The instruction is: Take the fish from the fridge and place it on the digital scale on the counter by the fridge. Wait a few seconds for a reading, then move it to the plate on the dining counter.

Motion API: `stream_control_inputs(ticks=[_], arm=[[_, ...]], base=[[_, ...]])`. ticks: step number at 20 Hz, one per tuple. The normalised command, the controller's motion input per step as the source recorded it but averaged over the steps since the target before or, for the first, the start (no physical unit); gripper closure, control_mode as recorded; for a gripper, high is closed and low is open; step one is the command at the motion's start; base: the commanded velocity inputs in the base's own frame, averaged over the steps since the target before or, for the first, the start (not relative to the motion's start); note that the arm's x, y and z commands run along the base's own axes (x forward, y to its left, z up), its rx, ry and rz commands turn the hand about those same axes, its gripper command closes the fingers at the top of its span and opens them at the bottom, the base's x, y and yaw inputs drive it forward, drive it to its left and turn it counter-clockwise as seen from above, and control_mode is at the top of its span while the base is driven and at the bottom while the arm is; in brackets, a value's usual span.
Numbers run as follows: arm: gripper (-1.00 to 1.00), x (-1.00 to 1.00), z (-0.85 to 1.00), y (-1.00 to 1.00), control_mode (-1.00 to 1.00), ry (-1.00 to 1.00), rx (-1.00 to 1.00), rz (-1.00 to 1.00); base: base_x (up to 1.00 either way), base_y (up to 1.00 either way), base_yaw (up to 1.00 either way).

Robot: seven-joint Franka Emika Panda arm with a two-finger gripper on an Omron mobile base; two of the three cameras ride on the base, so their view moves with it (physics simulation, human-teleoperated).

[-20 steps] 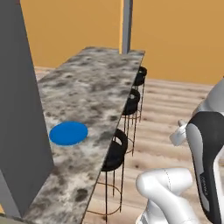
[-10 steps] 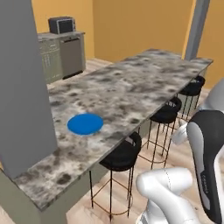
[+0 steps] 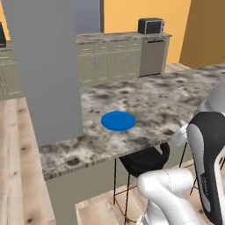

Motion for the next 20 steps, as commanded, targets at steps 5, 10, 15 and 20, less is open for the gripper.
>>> stream_control_inputs(ticks=[5, 10, 15, 20], arm=[[1.0, 0.0, 0.0, 0.0, 1.0, 0.0, 0.0, 0.0], [1.0, 0.0, 0.0, 0.0, 1.0, 0.0, 0.0, 0.0], [1.0, 0.0, 0.0, 0.0, 1.0, 0.0, 0.0, 0.0], [1.0, 0.0, 0.0, 0.0, 1.0, 0.0, 0.0, 0.0]], base=[[0.2, -0.71, 0.21], [0.3, -0.31, 0.0], [0.53, 0.27, 0.06], [0.54, 0.65, 0.24]])
